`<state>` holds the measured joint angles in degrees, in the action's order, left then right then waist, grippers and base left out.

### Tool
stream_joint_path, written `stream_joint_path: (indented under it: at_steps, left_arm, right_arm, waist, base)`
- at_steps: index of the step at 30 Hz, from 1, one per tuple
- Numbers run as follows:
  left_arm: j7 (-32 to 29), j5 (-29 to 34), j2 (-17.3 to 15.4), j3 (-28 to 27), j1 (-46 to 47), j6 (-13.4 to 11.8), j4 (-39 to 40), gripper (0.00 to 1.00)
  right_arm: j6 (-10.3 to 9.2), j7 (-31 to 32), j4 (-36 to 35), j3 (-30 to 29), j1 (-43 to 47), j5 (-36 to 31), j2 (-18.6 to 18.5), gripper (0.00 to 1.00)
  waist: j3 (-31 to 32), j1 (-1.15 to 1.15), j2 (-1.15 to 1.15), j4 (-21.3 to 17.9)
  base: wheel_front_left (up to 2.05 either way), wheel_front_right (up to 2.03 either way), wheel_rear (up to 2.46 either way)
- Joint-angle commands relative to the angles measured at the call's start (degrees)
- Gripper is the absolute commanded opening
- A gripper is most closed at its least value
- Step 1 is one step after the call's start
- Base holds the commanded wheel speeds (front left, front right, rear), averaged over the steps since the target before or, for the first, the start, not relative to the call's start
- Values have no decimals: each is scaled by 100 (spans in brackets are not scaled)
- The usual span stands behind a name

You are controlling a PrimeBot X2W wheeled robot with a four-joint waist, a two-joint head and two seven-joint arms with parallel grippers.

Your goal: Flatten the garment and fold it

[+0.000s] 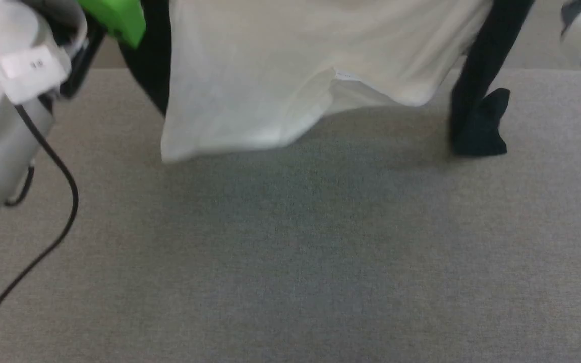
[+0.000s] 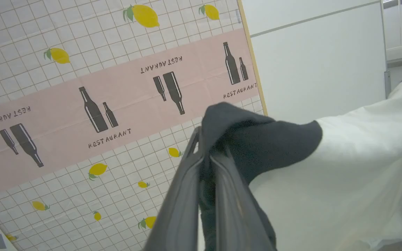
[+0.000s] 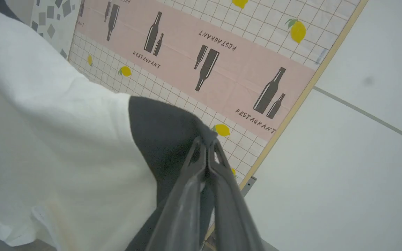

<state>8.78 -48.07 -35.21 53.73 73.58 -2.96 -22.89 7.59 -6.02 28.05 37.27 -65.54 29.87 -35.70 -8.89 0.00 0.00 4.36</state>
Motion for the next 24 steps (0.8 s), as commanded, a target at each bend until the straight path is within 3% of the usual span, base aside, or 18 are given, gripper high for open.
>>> stream_joint_path:
  at_steps: [1,14,24]
  left_arm:
    - [74,51,91,-91,280,-72,-81,0]
    - [308,702,436,-488,2664,-119,-1019,0]
    - [463,890,605,-776,4019,-82,-1670,0]
  right_arm:
    - [-10,54,27,-122,-256,-198,79,0]
    - [-10,366,461,-999,-2640,-1649,524,0]
    - [-10,79,1082,-1054,-4292,-2424,695,0]
  waist:
    - [-401,0,0,-35]
    - [-2069,0,0,-152]
    - [-2675,0,0,-258]
  base:
    - [0,0,0]
    - [0,0,0]
    - [0,0,0]
